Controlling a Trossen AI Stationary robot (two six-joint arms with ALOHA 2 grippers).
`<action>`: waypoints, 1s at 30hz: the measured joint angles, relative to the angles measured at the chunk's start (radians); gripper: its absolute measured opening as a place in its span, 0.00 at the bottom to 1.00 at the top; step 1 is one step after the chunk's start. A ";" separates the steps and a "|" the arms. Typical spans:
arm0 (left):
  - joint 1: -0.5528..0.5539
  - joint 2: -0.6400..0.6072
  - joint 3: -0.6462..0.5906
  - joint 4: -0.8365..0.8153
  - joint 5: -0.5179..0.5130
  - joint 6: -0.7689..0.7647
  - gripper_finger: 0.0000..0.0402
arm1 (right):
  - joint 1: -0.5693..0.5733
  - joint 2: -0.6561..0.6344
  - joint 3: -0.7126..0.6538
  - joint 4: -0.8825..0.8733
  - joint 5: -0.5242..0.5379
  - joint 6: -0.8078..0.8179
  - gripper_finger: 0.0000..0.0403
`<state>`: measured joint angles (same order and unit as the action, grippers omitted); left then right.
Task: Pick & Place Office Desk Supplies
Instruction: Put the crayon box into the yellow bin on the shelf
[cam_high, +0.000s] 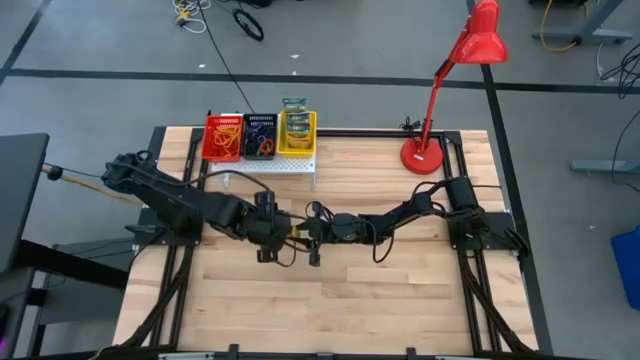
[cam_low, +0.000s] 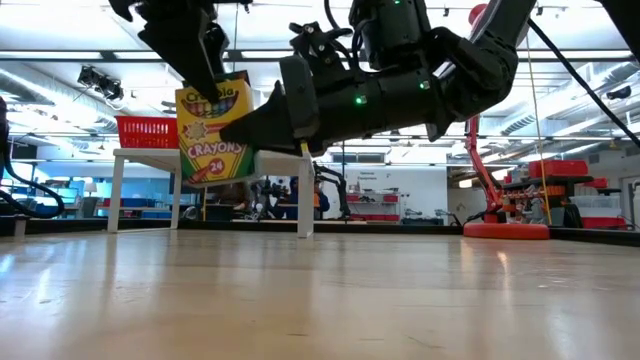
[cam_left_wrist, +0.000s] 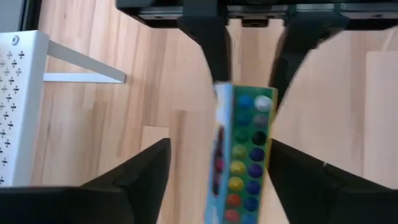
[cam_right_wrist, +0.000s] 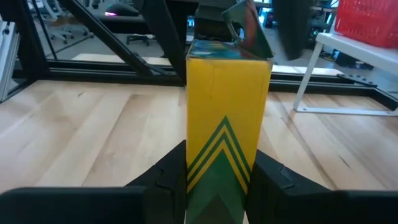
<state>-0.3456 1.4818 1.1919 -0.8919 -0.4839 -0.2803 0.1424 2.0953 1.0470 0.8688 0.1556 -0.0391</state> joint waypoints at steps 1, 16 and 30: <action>0.000 0.000 0.000 -0.002 0.000 0.000 0.64 | 0.000 0.000 0.000 0.002 0.001 -0.001 0.29; -0.001 0.000 0.000 0.015 0.001 0.030 0.29 | 0.010 0.000 0.000 0.023 0.033 -0.003 0.30; 0.005 -0.105 0.000 0.009 -0.043 0.106 0.27 | 0.082 -0.173 0.000 -0.372 0.327 0.015 0.57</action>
<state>-0.3408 1.3773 1.1923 -0.8829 -0.5264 -0.1743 0.2241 1.9220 1.0470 0.4967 0.4823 -0.0240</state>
